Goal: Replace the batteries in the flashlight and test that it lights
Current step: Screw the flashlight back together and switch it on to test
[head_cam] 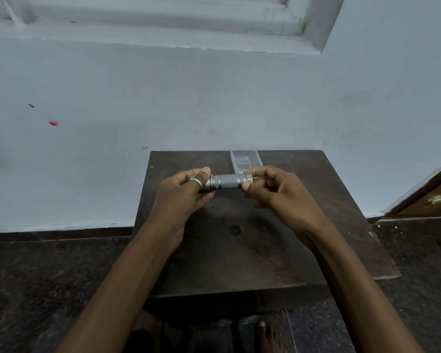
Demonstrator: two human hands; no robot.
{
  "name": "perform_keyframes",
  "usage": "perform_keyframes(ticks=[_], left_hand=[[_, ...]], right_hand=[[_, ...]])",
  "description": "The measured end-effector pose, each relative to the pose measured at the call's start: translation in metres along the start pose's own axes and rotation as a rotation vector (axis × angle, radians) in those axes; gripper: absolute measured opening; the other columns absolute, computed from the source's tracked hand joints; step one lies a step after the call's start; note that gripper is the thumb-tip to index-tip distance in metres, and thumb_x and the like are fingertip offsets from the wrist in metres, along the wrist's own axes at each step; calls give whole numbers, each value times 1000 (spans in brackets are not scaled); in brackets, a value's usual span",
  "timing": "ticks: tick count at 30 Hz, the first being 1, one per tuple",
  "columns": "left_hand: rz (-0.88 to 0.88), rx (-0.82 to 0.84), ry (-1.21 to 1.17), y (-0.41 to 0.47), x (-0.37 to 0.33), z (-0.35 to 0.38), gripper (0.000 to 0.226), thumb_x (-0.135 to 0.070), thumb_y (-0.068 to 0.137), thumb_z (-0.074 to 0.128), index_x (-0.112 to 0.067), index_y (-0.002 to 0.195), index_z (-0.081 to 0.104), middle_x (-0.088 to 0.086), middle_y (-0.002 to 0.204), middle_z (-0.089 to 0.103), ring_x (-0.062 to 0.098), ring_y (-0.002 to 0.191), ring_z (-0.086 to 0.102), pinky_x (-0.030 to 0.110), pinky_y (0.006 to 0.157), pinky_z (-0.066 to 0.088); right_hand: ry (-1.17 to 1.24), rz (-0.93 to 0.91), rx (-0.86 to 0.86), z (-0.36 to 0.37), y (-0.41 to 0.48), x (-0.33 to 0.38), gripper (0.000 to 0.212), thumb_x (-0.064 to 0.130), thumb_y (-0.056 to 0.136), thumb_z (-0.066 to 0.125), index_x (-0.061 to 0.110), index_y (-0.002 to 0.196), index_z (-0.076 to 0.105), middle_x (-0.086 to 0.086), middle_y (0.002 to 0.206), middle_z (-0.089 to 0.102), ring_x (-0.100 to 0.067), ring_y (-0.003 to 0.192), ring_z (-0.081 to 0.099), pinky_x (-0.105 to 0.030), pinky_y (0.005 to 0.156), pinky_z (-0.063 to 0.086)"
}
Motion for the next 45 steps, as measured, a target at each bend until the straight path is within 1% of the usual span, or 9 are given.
perform_keyframes(ticks=[4, 7, 14, 17, 21, 25, 27, 34, 45], left_hand=[[15, 1, 7, 1, 0, 0, 18, -23, 91, 70, -10, 103, 73, 10, 103, 74, 18, 98, 72, 24, 74, 59], [24, 19, 6, 1, -1, 2, 18, -22, 91, 70, -9, 103, 73, 10, 102, 73, 16, 94, 73, 25, 75, 59], [32, 50, -10, -1, -1, 6, 17, -22, 90, 71, -9, 100, 74, 8, 97, 74, 13, 89, 74, 26, 75, 60], [34, 35, -6, -2, -2, 5, 18, -22, 91, 70, -9, 102, 73, 9, 100, 74, 16, 93, 74, 25, 75, 59], [26, 8, -2, -1, -2, 2, 22, -24, 92, 68, -6, 106, 71, 10, 103, 72, 17, 97, 72, 23, 74, 59], [30, -1, 9, -1, -3, 0, 22, -24, 93, 68, -7, 107, 71, 9, 104, 72, 16, 97, 72, 23, 74, 59], [33, -4, 11, -1, -3, 1, 20, -23, 92, 68, -8, 105, 71, 10, 103, 72, 17, 96, 72, 23, 73, 59], [31, 8, -1, 0, -1, 3, 17, -22, 90, 71, -8, 99, 73, 9, 98, 74, 15, 89, 74, 24, 72, 59], [17, 33, -24, -1, 2, 9, 14, -17, 87, 73, -6, 95, 74, 11, 94, 74, 17, 87, 73, 26, 71, 60]], right_hand=[[-4, 14, 34, 1, 1, -4, 11, 22, 94, 68, 12, 99, 72, -13, 83, 71, -12, 79, 66, -18, 65, 52], [-11, 44, 18, 1, 2, -7, 29, 38, 98, 61, 15, 84, 70, -1, 74, 74, -11, 72, 70, -24, 66, 53], [-3, 151, -54, 1, 2, -11, 62, 66, 92, 52, 11, 69, 67, -6, 57, 65, -17, 55, 65, -21, 52, 49], [-29, 129, -54, 1, 2, -10, 61, 63, 94, 52, 5, 80, 68, -6, 68, 72, -18, 67, 71, -30, 65, 54], [40, 8, -21, -1, 1, -3, 11, 31, 95, 67, 22, 100, 70, -8, 89, 77, -12, 84, 73, -18, 65, 54], [77, 3, 28, 0, 4, -6, 10, 13, 95, 68, 16, 104, 71, -10, 84, 73, -6, 77, 69, -14, 65, 54], [51, 11, 30, 1, 5, -8, 10, 18, 97, 65, 10, 100, 71, -4, 79, 73, -5, 73, 68, -16, 65, 54], [-31, 73, -4, 1, 5, -13, 51, 53, 97, 55, 5, 89, 70, 0, 66, 69, -10, 63, 66, -27, 65, 52], [-108, 59, -118, 3, 4, -7, 57, 52, 98, 51, 4, 67, 57, 2, 56, 52, -14, 54, 47, -39, 64, 43]])
Point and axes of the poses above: each hand's wrist, its own y-axis towards the middle knuckle, its own z-axis out of the palm, x = y × z, the point moved 4 cm from there along y, towards the middle knuckle
